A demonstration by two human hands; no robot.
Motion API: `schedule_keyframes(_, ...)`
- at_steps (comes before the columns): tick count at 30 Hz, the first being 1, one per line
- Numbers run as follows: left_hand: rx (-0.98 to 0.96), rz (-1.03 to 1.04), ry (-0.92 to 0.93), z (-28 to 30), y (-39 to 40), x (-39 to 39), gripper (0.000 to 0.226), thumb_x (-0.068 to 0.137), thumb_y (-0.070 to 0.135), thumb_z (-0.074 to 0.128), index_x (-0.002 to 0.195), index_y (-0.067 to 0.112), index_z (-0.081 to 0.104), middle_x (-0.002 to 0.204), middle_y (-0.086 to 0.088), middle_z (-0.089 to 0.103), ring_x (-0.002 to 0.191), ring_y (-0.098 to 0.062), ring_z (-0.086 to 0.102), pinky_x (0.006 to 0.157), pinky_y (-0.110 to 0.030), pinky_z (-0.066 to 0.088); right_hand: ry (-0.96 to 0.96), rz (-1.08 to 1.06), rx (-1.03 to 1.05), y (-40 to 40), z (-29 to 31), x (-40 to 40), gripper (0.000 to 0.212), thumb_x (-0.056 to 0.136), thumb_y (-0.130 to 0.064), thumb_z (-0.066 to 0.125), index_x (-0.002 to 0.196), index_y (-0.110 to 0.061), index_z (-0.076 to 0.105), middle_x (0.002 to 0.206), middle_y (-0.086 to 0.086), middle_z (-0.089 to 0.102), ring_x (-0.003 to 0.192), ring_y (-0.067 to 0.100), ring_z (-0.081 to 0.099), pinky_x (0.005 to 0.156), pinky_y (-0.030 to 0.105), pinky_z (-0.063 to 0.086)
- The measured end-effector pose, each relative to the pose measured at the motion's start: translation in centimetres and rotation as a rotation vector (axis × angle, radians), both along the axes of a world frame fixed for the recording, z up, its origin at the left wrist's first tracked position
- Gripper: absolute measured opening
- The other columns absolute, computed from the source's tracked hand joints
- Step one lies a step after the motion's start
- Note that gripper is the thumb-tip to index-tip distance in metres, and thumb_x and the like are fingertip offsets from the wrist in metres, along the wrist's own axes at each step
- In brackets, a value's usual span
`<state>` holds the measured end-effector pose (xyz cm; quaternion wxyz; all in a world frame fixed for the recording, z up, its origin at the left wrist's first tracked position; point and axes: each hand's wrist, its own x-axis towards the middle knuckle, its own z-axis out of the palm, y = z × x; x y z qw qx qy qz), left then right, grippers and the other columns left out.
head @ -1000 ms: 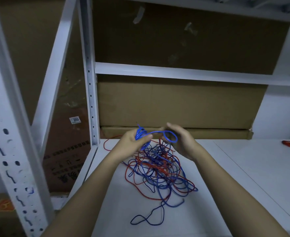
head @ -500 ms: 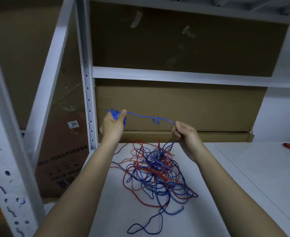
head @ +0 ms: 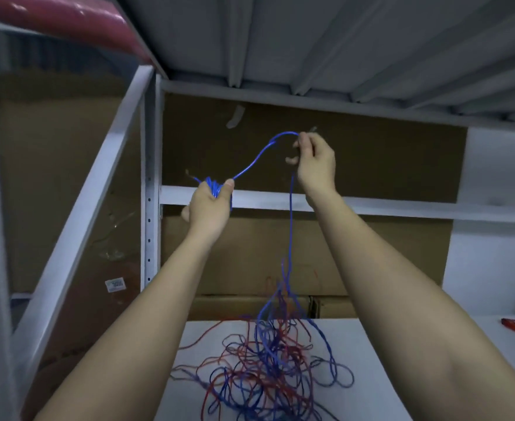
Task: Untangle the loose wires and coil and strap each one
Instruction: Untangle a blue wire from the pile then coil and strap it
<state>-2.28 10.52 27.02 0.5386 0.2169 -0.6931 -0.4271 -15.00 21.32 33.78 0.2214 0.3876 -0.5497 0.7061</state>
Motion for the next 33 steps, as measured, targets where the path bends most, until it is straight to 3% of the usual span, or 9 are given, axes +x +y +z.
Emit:
schedule_keyframes(3,-0.033,-0.047,0.043,1.1,0.0,0.1,0.037,0.095,0.045,0.051,0.071,0.019,0.04,0.069,0.0,0.049,0.098,-0.037,0.056,0.101,-0.05,0.038,-0.031,0.088,-0.068,-0.4,0.2,0.4,0.03,0.101,-0.021,0.043,0.072,-0.023,0.052,0.074,-0.008,0.054,0.055,-0.002,0.055,0.061,0.019,0.042)
schedule_keyframes(6,-0.023,-0.107,0.05,0.8,-0.1,0.3,0.033,0.095,0.044,0.052,0.083,0.014,0.049,0.077,-0.006,0.054,0.095,-0.037,0.059,0.1,-0.05,0.041,-0.047,0.034,0.19,-0.8,-2.9,-0.5,0.028,0.101,-0.014,0.043,0.075,-0.016,0.055,0.068,-0.001,0.053,0.056,0.009,0.051,0.06,0.023,0.041)
schedule_keyframes(11,-0.041,-0.187,-0.016,-0.9,0.3,0.7,0.037,0.096,0.037,0.053,0.069,0.013,0.045,0.061,-0.003,0.047,0.058,-0.017,0.045,0.058,-0.023,0.039,-0.04,-0.073,0.655,-0.4,-8.3,-0.5,0.02,0.096,-0.007,0.045,0.11,-0.017,0.055,0.077,0.006,0.064,0.061,0.009,0.053,0.048,0.012,0.036)
schedule_keyframes(14,-0.042,-0.227,-0.042,-1.9,0.6,0.9,0.033,0.097,0.035,0.053,0.076,0.01,0.048,0.062,-0.003,0.048,0.056,-0.014,0.043,0.051,-0.017,0.036,0.109,-0.233,0.66,-0.6,-10.6,0.5,0.026,0.092,-0.003,0.047,0.109,-0.013,0.064,0.101,0.01,0.064,0.091,0.023,0.058,0.069,0.02,0.037)
schedule_keyframes(19,-0.078,-0.266,-0.075,-2.9,0.8,1.5,0.032,0.095,0.034,0.055,0.076,0.01,0.048,0.061,-0.001,0.048,0.054,-0.012,0.043,0.05,-0.014,0.036,0.246,-0.316,0.933,-0.8,-13.1,2.7,0.042,0.087,-0.024,0.054,0.129,-0.03,0.057,0.129,0.002,0.043,0.123,0.023,0.03,0.101,0.035,0.025)
schedule_keyframes(22,-0.106,-0.267,-0.109,-3.4,0.8,1.9,0.033,0.095,0.037,0.055,0.08,0.008,0.052,0.063,-0.001,0.05,0.06,-0.016,0.046,0.064,-0.028,0.039,0.092,-0.055,0.744,-1.0,-14.7,4.6,0.034,0.091,-0.029,0.056,0.124,-0.022,0.062,0.121,0.004,0.049,0.117,0.02,0.04,0.102,0.03,0.032)
schedule_keyframes(26,-0.109,-0.258,-0.149,-4.5,0.9,2.3,0.045,0.094,0.042,0.054,0.093,-0.003,0.058,0.074,-0.006,0.056,0.071,-0.022,0.053,0.081,-0.039,0.045,-0.011,0.058,0.503,-0.6,-16.2,6.3,0.017,0.094,-0.02,0.058,0.08,-0.017,0.067,0.094,0.0,0.055,0.088,0.01,0.05,0.072,0.01,0.033)
schedule_keyframes(29,-0.096,-0.177,-0.165,-5.5,0.3,2.6,0.047,0.094,0.044,0.053,0.096,-0.003,0.059,0.078,-0.009,0.059,0.083,-0.032,0.059,0.095,-0.047,0.045,-0.246,0.401,0.418,0.6,-16.9,6.5,0.015,0.094,-0.007,0.057,0.097,-0.002,0.07,0.089,0.0,0.068,0.084,0.01,0.062,0.082,0.017,0.048)
schedule_keyframes(33,-0.026,-0.13,-0.201,-7.5,-0.5,2.8,0.041,0.095,0.043,0.052,0.089,0.003,0.057,0.076,-0.008,0.056,0.089,-0.036,0.06,0.098,-0.054,0.042,-0.527,0.649,0.347,2.5,-17.4,6.0,0.015,0.089,0.002,0.059,0.099,-0.004,0.069,0.076,0.004,0.067,0.06,0.009,0.062,0.059,0.015,0.05)
